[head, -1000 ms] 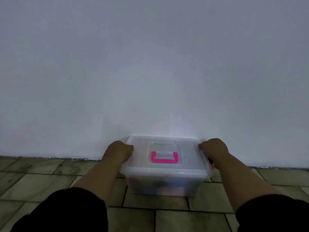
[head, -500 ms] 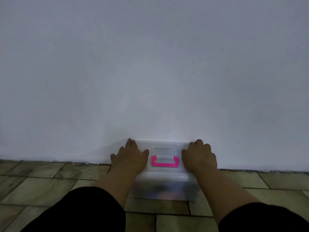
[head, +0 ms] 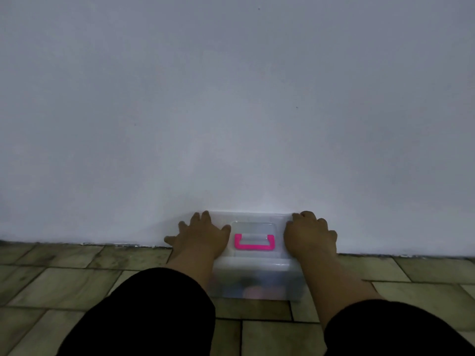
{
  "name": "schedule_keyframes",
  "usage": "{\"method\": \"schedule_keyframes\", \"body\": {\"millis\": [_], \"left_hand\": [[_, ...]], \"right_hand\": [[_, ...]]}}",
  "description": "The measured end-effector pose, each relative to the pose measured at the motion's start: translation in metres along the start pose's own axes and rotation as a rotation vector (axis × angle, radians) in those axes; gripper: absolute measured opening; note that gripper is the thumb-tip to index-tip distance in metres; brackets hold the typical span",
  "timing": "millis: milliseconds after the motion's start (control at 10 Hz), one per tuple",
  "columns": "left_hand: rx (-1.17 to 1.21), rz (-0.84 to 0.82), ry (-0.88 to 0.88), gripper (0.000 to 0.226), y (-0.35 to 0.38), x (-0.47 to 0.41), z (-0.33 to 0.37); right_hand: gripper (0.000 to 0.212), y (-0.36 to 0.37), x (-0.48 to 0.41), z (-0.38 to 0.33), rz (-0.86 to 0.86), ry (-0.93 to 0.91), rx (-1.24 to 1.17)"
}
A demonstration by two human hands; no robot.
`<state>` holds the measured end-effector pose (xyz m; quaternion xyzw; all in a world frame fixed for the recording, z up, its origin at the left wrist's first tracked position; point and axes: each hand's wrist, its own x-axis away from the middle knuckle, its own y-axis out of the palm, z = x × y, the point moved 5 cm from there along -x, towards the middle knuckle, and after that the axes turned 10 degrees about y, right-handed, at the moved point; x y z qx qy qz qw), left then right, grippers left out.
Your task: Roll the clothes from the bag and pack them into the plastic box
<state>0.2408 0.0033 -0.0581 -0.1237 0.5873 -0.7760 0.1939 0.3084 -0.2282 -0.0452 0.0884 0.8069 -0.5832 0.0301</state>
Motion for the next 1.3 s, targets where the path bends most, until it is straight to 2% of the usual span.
{"method": "schedule_keyframes", "body": {"millis": [100,200,300,400,500,700,800,1100,1200,1300], "left_hand": [[0.028,-0.001,-0.129,0.098,-0.002,0.005,-0.003],[0.050,-0.023,-0.192,0.104,0.000,0.008,-0.004],[0.083,0.002,-0.179,0.105,0.001,0.007,-0.005],[0.064,0.061,-0.179,0.105,0.000,0.009,-0.004],[0.025,0.152,-0.138,0.102,-0.003,0.010,-0.001],[-0.034,0.259,-0.035,0.089,-0.007,0.009,0.001],[-0.027,0.275,-0.014,0.083,-0.007,0.009,0.001],[-0.060,0.250,-0.065,0.083,-0.006,0.008,0.000],[-0.011,0.290,-0.028,0.080,-0.012,0.013,0.000],[0.146,0.388,0.023,0.074,-0.036,0.017,-0.001]], "right_hand": [[0.044,-0.002,-0.001,0.009,-0.021,0.179,-0.055],[0.064,0.005,-0.003,0.016,-0.169,0.393,-0.041],[0.077,0.012,-0.010,0.018,-0.271,0.463,-0.122],[0.078,0.013,-0.012,0.017,-0.247,0.423,-0.250],[0.074,0.005,-0.005,0.015,-0.090,0.366,-0.277],[0.047,-0.005,0.002,0.009,0.039,0.236,-0.225],[0.043,-0.007,0.004,0.008,0.062,0.209,-0.222],[0.042,-0.003,0.001,0.010,0.019,0.248,-0.243],[0.041,-0.009,0.001,0.013,-0.004,0.281,-0.234],[0.049,-0.045,-0.007,0.014,0.053,0.264,-0.388]]}}
